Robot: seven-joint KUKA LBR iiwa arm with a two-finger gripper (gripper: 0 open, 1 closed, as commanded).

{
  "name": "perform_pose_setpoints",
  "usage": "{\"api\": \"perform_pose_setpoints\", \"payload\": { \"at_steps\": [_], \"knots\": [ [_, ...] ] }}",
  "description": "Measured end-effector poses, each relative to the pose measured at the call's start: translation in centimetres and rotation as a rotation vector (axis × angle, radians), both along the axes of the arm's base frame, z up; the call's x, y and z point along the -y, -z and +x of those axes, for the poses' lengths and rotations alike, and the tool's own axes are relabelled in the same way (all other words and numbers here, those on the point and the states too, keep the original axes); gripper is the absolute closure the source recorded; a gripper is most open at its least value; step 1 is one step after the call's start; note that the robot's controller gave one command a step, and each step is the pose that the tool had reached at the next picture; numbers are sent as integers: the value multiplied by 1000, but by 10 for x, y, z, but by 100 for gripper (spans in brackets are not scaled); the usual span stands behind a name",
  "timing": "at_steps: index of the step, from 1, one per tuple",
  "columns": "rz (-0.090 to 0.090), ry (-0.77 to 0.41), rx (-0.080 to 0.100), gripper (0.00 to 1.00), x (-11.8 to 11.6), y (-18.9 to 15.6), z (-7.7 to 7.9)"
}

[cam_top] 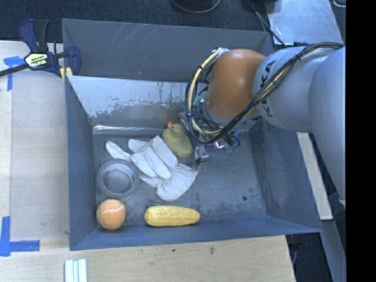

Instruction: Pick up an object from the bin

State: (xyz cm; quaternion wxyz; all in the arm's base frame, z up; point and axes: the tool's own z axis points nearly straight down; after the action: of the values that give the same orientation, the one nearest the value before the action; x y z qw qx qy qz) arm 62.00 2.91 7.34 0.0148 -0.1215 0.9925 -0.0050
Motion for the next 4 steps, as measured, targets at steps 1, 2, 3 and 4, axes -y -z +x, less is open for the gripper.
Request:
{"api": "perform_pose_setpoints", "payload": {
  "at_steps": [1,2,3,4],
  "knots": [
    [-3,-142,-5,0,5,-36,-12],
    [-6,-208,7,0,2,-55,-5],
    [-9,-157,40,0,-8,-15,3],
    [-6,-135,24,100,-3,-3,0]
  ]
}}
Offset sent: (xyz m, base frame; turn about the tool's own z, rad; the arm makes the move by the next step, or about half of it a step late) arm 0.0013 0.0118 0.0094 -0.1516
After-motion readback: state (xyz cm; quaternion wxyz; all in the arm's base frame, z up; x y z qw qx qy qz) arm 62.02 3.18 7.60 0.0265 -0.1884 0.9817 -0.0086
